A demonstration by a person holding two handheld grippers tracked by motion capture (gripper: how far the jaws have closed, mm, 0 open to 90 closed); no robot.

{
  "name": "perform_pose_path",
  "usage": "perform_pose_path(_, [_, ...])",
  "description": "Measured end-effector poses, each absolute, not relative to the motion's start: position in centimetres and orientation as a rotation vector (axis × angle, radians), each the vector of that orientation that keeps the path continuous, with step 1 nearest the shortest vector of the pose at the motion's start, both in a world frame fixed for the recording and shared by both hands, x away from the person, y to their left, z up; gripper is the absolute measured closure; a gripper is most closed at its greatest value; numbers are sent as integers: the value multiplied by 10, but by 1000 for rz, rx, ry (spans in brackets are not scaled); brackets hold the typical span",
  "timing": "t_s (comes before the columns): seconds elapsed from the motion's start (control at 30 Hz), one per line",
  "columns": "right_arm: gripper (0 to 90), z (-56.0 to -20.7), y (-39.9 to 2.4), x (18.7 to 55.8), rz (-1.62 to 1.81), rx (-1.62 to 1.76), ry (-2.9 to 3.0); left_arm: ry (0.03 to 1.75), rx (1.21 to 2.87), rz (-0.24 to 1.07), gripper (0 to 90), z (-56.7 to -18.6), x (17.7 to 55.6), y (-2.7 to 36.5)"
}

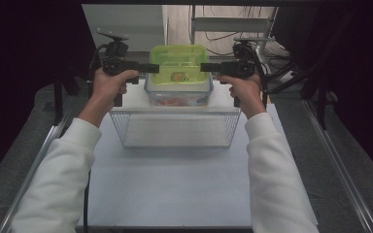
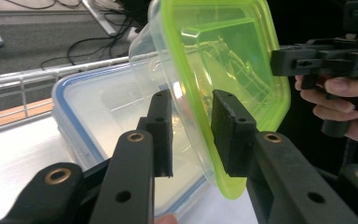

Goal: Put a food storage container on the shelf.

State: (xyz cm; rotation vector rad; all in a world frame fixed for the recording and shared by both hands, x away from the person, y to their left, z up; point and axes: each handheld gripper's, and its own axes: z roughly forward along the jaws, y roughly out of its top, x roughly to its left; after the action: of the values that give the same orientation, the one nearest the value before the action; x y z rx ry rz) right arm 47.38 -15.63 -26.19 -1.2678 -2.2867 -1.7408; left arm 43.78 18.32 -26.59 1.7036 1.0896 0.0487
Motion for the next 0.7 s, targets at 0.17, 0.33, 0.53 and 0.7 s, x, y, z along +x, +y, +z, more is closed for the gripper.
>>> perform_pose_path(0.17, [676,-265,-157,477,-1721,-1297,-2277,1096,1692,41,648,-268,441,184])
perform_pose_path(0.33, [602,-268,-156,477,-1710,-1293,-2256,1122,1693,45,497,-271,445,180])
perform_pose_path(0.53, [475,-266,-150,472,-1697,-1313,-2272,1145,1674,74,389,-272,448,176])
perform_pose_path(0.7, [386,-264,-152,471,-1697,-1319,-2262,1150,1654,91,314,-269,446,178])
